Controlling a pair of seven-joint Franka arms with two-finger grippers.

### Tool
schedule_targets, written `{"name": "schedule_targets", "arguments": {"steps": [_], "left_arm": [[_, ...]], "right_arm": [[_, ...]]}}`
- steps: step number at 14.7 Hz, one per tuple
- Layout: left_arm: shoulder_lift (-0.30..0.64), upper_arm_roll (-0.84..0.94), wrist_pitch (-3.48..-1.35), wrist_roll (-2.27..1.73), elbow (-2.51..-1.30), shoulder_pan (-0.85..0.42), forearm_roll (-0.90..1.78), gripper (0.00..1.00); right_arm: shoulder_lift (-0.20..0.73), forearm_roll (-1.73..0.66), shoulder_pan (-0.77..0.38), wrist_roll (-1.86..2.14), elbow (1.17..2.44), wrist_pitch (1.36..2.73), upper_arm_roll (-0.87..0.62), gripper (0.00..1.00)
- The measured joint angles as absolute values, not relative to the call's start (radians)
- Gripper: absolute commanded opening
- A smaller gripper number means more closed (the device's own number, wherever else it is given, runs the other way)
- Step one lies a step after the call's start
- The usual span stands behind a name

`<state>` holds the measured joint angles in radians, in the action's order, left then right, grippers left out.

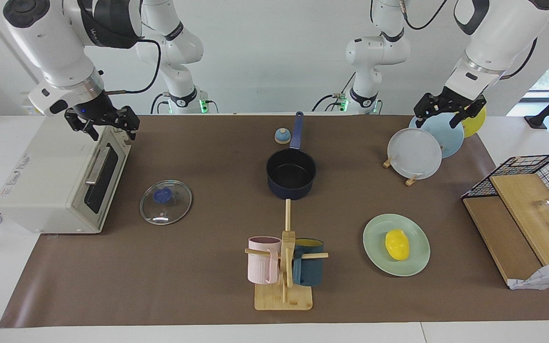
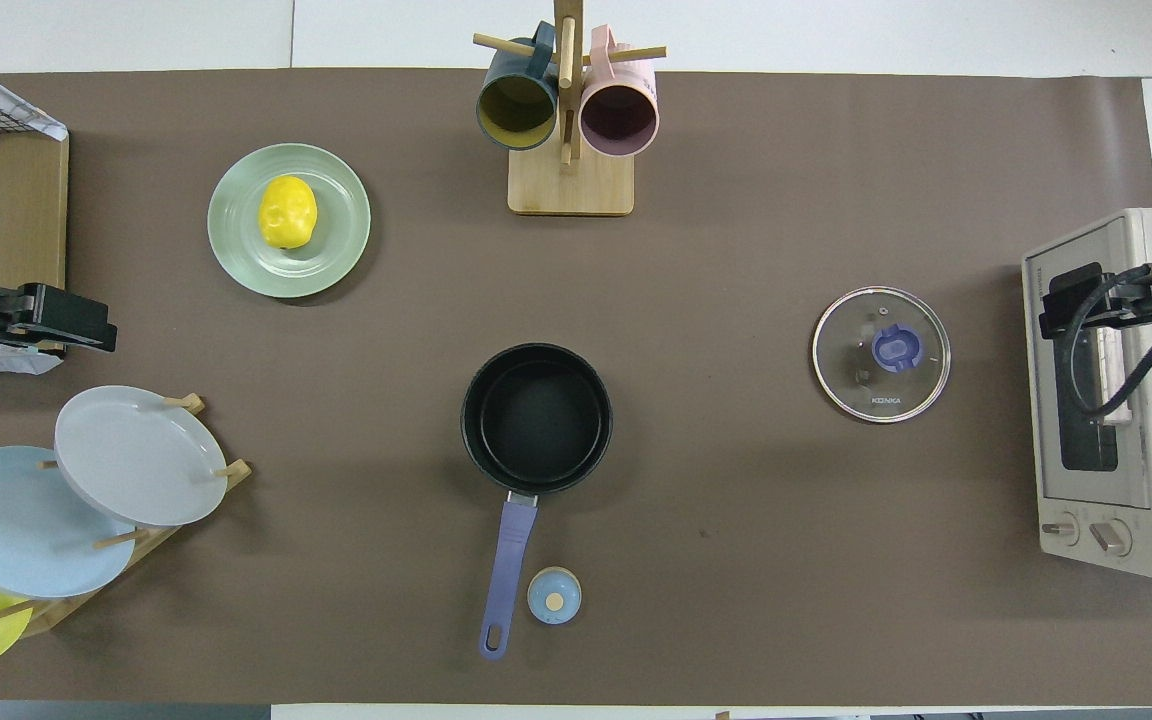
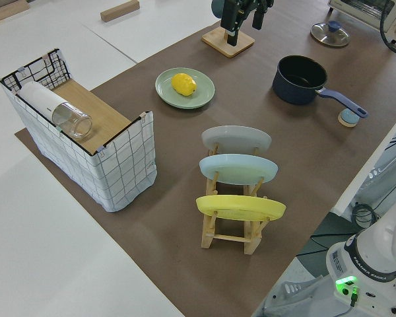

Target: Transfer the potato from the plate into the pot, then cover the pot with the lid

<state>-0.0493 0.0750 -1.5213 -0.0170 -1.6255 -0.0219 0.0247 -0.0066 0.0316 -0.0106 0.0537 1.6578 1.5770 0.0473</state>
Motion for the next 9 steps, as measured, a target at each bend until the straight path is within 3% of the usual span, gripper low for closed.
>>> {"name": "schedule_targets", "arguments": {"steps": [9], "left_arm": [[-0.049,0.075,-1.529,-0.017,-1.625,-0.021,0.025,1.00]], "right_arm": [[-0.007,0.032,-0.011,0.054,1.658,1.577,0.047,1.00]]}}
